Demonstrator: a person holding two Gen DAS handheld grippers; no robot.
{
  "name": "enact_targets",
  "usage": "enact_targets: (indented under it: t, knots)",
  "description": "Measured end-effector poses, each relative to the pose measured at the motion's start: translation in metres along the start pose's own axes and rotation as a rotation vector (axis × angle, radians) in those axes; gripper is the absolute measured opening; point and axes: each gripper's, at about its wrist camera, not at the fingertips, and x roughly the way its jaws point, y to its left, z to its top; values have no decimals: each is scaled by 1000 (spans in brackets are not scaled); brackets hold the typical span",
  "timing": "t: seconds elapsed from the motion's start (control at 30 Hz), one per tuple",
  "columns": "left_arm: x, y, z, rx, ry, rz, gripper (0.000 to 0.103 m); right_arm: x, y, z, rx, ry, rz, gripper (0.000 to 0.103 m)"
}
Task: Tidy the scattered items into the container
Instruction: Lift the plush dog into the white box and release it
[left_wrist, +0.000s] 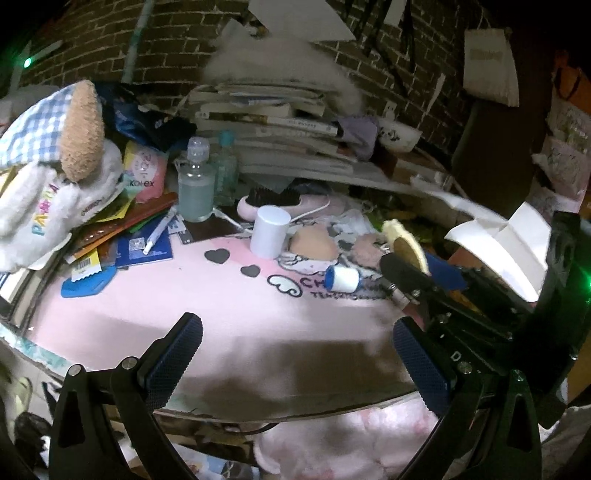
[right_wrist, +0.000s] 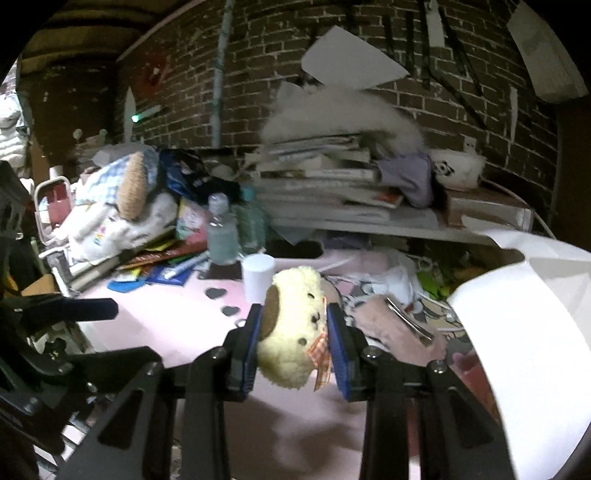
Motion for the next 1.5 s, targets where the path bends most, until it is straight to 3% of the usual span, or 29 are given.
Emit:
enact_targets:
  t: [0.07, 0.33, 0.57, 0.77, 0.93, 1.07, 1.27, 1.5]
  knots:
    - [-9, 1, 3, -18, -19, -33, 103, -4, 3, 4, 6, -7, 29, 31]
    - [-38, -7, 18, -7, -99, -43, 103, -29, 20, 26, -24, -98, 64, 30]
    - [-31, -31, 29, 33, -90, -58, 103, -55, -18, 48, -39, -86, 35, 31]
    - [-7, -55, 32, 71, -27, -39, 103, -73, -91, 65, -3, 63, 24, 31]
    - [8, -60, 32, 75, 3, 31, 103, -88, -147, 66, -9, 195, -65, 31]
    - [21, -61, 33, 61, 51, 71, 103, -87, -185, 64, 20, 312, -87, 31]
    - [32, -67, 33, 98, 74, 78, 103, -66, -214, 47, 10, 474, -115, 31]
    - [39, -72, 37, 99, 89, 35, 103, -51, -221, 36, 30, 574, -122, 38]
